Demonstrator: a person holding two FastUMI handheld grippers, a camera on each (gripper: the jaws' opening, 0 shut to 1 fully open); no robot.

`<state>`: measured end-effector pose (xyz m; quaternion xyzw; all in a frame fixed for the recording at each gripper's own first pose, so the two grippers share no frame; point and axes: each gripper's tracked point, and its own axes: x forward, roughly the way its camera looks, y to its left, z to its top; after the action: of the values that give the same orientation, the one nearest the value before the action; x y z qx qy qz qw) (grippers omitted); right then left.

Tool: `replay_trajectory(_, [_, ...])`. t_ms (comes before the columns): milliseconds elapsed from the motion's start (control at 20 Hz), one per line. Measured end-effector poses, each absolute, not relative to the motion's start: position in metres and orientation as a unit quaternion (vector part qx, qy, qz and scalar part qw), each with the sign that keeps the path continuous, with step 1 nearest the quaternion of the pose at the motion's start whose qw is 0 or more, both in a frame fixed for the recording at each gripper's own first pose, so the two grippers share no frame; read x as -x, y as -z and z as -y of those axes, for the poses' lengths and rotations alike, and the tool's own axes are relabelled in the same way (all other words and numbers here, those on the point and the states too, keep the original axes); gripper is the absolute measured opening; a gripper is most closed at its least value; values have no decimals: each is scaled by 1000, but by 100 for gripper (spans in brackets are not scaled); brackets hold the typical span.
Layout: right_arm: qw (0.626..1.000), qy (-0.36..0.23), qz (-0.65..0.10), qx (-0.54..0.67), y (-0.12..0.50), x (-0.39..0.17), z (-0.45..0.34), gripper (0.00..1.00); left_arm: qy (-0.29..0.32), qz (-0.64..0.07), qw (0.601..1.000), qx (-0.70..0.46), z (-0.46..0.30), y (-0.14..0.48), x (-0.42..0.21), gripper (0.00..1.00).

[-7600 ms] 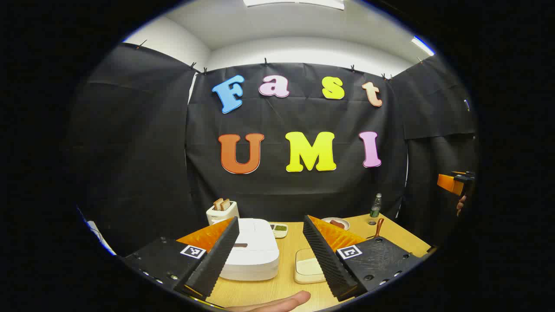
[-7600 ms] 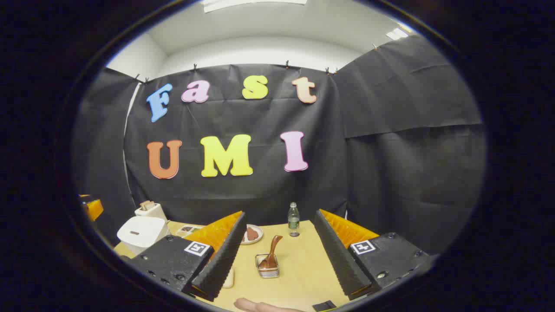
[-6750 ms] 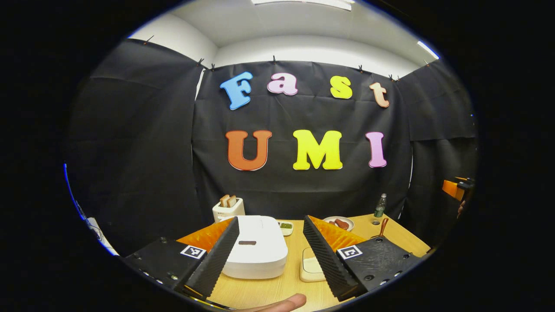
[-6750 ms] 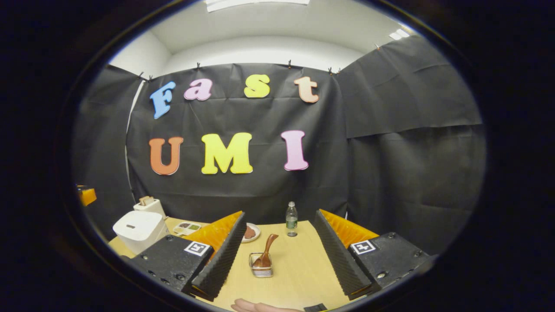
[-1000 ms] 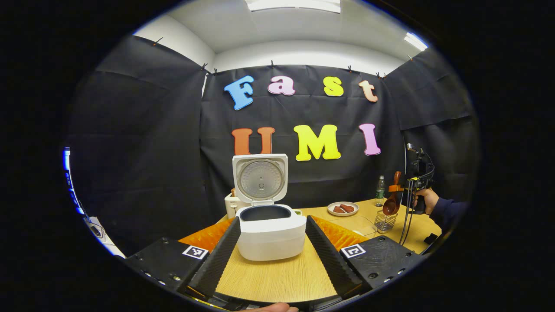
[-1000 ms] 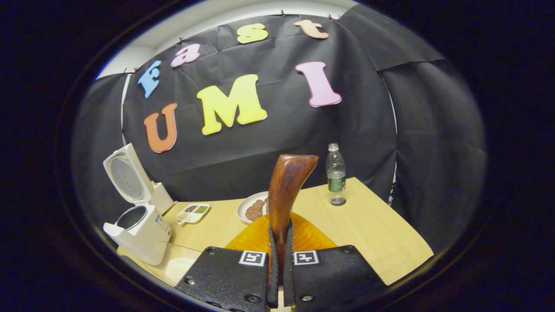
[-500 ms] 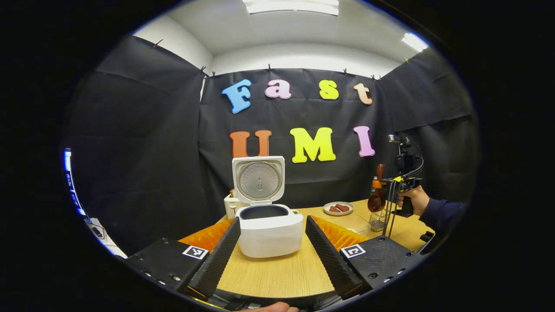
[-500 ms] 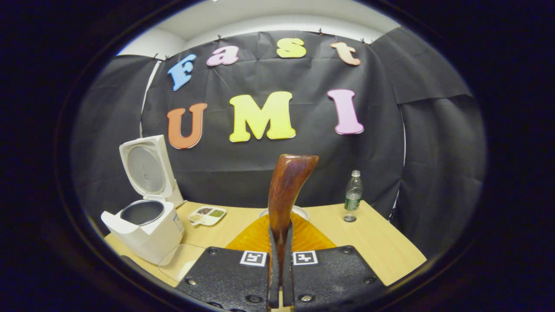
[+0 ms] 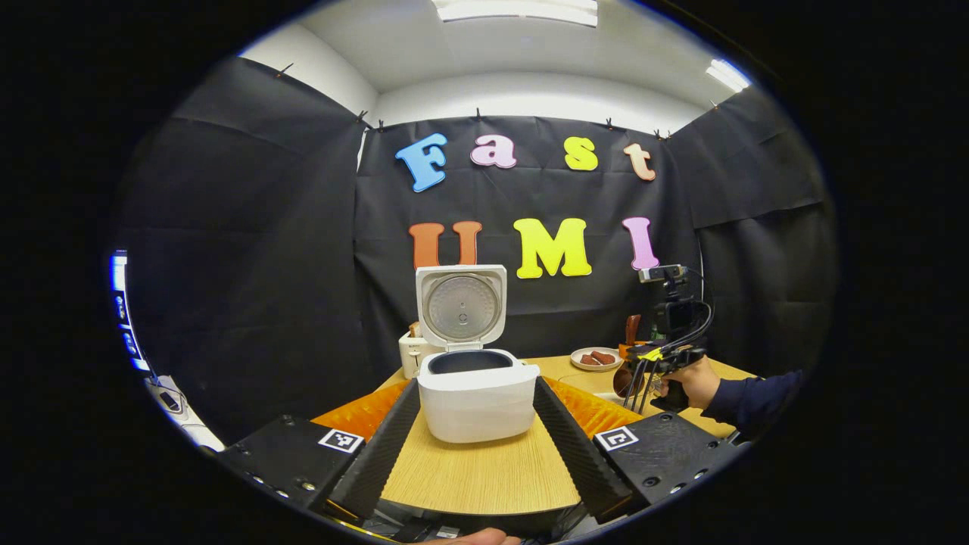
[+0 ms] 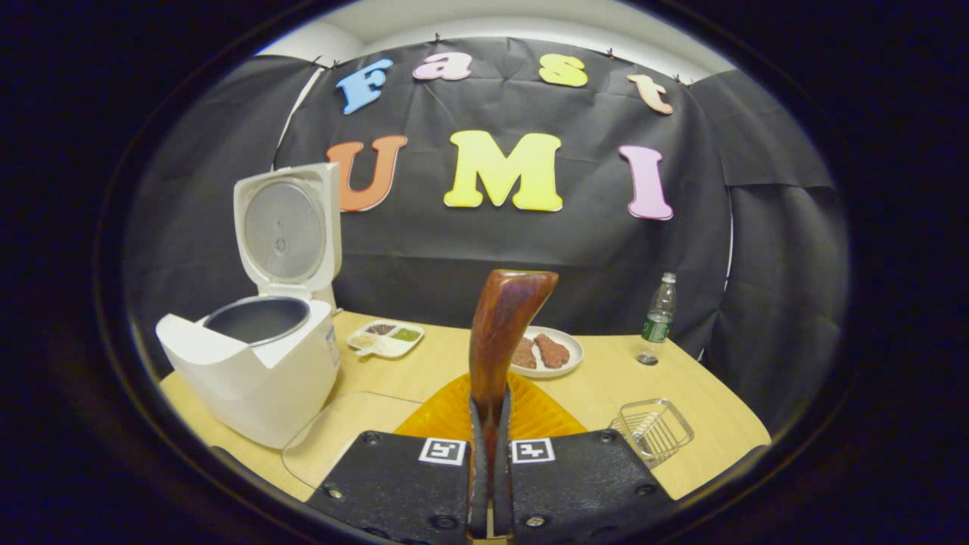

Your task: Close the left gripper, press the button to open the rice cooker; take a wooden spoon from the chopstick holder with the right hand, scoop a spoonful of rice and pour it into the rice cooker, then put the wooden spoon back into the chopstick holder.

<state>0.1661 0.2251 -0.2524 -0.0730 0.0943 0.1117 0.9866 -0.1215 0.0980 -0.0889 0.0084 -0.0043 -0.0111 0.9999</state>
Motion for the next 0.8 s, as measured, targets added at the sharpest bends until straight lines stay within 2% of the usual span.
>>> replay_trajectory(200, [991, -65, -98, 61, 274, -186, -213, 8, 16, 0, 1000, 0, -96, 95, 116, 96])
replay_trajectory(300, [991, -66, -109, 30, 281, -188, -217, 8, 16, -12, 1000, 3, -96, 101, 113, 95])
replay_trajectory(450, [976, -125, -172, -45, 302, -176, -251, 8, 19, -14, 1000, 0, -93, 101, 111, 95])
replay_trajectory(600, [968, -139, -197, -75, 304, -176, -257, 8, 26, -15, 1000, 2, -87, 97, 109, 95])
replay_trajectory(800, [919, -223, -273, -176, 313, -161, -292, 8, 29, -21, 999, 3, -81, 93, 101, 95])
